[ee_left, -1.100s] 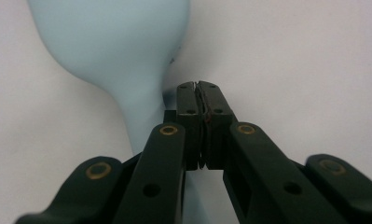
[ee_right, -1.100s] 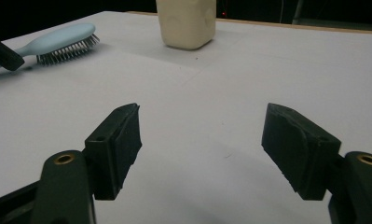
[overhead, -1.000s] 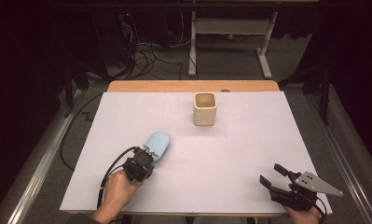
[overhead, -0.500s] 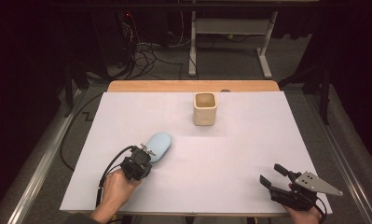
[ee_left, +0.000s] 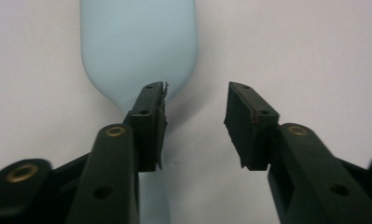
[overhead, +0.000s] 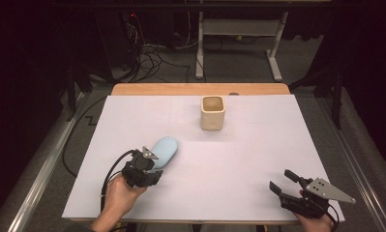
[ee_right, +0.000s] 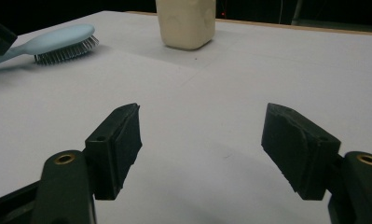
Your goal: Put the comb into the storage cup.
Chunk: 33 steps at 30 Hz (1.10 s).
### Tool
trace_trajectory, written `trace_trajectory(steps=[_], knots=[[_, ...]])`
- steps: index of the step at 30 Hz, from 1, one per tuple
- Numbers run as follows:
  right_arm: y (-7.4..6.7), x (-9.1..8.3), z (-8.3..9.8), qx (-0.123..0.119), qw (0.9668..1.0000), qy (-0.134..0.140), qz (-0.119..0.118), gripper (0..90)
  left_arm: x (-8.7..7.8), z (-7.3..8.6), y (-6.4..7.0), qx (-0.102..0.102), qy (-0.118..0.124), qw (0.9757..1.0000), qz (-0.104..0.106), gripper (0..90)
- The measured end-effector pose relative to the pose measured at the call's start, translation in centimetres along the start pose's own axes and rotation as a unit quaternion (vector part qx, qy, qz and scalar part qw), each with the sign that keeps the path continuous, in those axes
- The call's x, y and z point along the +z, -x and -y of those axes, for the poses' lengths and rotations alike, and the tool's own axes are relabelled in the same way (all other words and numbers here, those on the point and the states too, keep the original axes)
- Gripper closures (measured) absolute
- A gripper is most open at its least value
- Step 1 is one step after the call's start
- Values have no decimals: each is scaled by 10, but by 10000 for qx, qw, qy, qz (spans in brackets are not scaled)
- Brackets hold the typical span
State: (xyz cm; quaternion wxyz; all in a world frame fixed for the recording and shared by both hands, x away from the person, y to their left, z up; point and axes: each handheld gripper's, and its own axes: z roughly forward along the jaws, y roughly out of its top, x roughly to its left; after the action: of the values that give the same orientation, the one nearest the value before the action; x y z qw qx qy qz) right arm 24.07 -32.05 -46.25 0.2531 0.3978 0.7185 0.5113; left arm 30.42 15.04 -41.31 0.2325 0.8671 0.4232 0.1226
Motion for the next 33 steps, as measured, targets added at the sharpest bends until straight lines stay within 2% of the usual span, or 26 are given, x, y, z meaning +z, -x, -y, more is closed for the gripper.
trace_trajectory(steps=[4, 7, 15, 21, 33], knots=[[0, 0, 0, 0, 10000, -3, 0, 287, -3, -1, -4, -113, 97, 9999, -50, 448], [0, 0, 0, -3, 10000, -2, 0, 287, -3, -2, -5, -178, 36, 9997, -151, 384], [0, 0, 0, 2, 10000, -5, -2, 287, 4, -2, -16, -305, -160, 9990, -280, 364], [0, 0, 0, -5, 10000, -14, -9, 287, 11, 1, -26, -431, -361, 9981, -265, 360], [0, 0, 0, -2, 10000, -16, -8, 287, 28, 0, -32, -454, -735, 9961, -191, 393]])
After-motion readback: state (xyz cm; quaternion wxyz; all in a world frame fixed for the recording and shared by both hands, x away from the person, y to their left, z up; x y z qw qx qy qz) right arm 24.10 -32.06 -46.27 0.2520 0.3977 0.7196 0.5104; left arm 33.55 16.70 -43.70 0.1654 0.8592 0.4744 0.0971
